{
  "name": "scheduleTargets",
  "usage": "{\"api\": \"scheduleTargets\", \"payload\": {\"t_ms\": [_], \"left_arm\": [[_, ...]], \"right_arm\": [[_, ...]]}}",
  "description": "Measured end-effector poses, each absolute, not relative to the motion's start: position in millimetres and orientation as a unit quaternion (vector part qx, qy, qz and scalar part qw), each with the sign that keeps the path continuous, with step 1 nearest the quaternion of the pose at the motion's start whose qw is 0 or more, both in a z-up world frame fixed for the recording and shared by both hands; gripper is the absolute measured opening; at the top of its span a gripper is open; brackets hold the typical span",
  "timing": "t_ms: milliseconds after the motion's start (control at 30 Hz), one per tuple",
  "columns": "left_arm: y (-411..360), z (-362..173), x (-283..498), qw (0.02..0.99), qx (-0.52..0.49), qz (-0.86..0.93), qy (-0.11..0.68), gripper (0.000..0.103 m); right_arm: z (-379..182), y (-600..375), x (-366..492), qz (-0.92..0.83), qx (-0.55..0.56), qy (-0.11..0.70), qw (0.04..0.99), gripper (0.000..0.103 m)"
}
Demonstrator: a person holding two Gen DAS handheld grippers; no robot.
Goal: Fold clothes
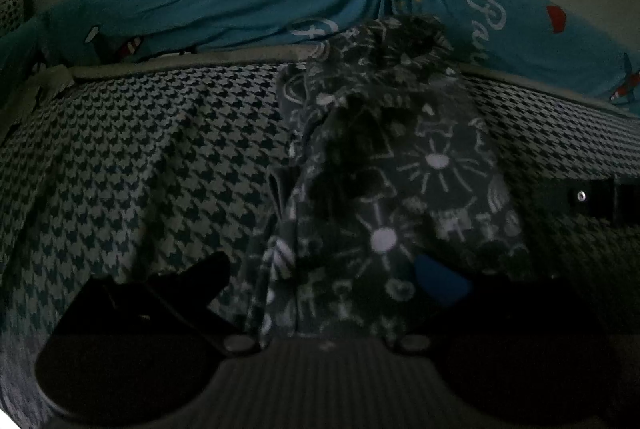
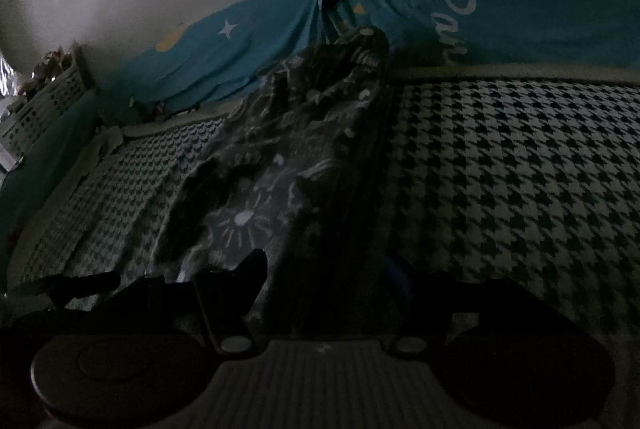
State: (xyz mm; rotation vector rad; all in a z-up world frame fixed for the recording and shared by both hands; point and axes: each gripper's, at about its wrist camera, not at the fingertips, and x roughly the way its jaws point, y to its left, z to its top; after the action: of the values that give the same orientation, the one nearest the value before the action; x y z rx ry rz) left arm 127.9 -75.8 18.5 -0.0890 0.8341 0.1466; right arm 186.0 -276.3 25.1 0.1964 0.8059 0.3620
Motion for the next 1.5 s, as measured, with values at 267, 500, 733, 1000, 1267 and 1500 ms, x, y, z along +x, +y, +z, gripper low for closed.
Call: {"api": "scheduleTargets", "payload": {"t_ms": [267,500,733,1000,1267,1500], "left_arm": [[-71.7,12.3,146.9,0.905,-0.039,0.079,0.416,0.103],[-69.9,5.7,159.8,0.899,-0.034,0.087,0.427,0.103],[-64.9,-3.1,168.5,0.89,-0.046,0.089,0.445,0.103],[-65.1,-8.6,171.9,0.887,-0.047,0.087,0.45,0.103],[-62.9,-10.2,175.1,0.886,-0.053,0.083,0.453,0.103],[-60.3,-11.1,176.6,0.884,-0.061,0.08,0.457,0.103]], "right_arm": [[20.8,-280.8,213.0,0.172,0.11,0.388,0.899,0.064],[18.2,-286.3,232.7,0.166,0.125,0.382,0.901,0.064],[14.4,-289.7,254.2,0.161,0.136,0.376,0.902,0.064],[7.8,-293.8,280.8,0.163,0.154,0.371,0.901,0.064],[-1.7,-296.4,304.2,0.166,0.173,0.371,0.897,0.064],[-10.6,-297.0,319.3,0.165,0.18,0.372,0.896,0.064]]}}
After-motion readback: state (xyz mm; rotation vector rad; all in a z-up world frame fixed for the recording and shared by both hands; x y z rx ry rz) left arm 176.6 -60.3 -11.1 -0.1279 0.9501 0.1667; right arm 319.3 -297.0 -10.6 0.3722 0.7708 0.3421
